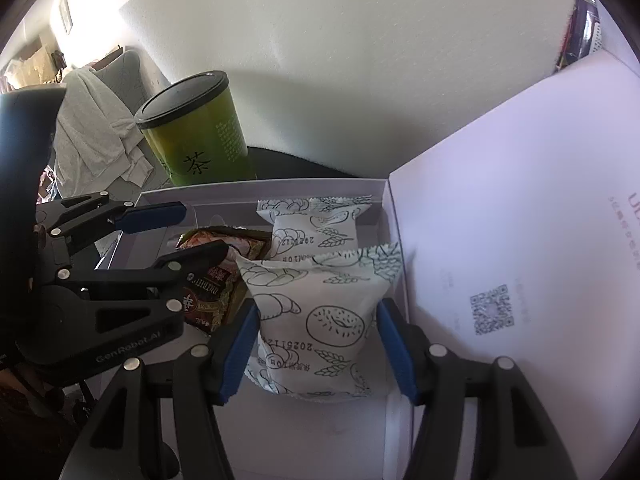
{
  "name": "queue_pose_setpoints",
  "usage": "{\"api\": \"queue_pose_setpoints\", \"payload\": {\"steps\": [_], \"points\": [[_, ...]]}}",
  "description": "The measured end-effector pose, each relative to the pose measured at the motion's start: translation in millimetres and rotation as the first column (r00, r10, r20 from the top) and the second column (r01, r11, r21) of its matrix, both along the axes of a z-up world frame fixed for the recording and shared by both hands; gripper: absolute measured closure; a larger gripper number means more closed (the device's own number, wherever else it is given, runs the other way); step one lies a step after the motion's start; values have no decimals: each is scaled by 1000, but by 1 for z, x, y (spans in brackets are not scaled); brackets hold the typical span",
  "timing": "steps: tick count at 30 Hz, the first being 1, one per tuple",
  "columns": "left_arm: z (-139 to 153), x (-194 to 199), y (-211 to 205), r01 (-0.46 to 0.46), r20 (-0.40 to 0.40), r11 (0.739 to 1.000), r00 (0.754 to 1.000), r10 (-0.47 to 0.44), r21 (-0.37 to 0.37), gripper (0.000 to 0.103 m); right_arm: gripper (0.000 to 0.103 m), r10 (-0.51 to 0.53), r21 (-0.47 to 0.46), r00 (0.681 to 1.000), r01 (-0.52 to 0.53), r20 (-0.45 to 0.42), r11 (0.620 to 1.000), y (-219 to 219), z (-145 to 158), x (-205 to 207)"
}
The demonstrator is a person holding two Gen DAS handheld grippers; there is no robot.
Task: Organize objects
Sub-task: 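Lower the cereal bag with the left gripper into the box while the right lowers the pastry packet, then open both grippers releasing the cereal bag and pastry packet in the box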
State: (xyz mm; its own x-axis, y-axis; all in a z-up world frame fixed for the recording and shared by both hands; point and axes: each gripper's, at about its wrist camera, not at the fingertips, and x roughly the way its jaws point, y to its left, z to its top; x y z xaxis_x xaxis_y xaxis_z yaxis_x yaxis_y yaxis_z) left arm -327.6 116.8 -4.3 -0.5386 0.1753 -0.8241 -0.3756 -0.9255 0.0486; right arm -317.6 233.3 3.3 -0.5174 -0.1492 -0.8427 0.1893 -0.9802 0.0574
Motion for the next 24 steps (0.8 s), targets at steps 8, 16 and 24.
{"api": "queue_pose_setpoints", "payload": {"steps": [8, 16, 24], "points": [[10, 10, 2, -24, -21, 999, 999, 25, 27, 56, 31, -15, -2, 999, 15, -40, 1000, -2, 10, 5], [19, 21, 1, -46, -28, 998, 998, 47, 47, 56, 31, -35, -12, 998, 35, -58, 999, 6, 19, 12], [35, 49, 1, -50, -64, 998, 997, 53, 47, 56, 31, -47, -47, 994, 43, -94, 998, 6, 41, 34]]}}
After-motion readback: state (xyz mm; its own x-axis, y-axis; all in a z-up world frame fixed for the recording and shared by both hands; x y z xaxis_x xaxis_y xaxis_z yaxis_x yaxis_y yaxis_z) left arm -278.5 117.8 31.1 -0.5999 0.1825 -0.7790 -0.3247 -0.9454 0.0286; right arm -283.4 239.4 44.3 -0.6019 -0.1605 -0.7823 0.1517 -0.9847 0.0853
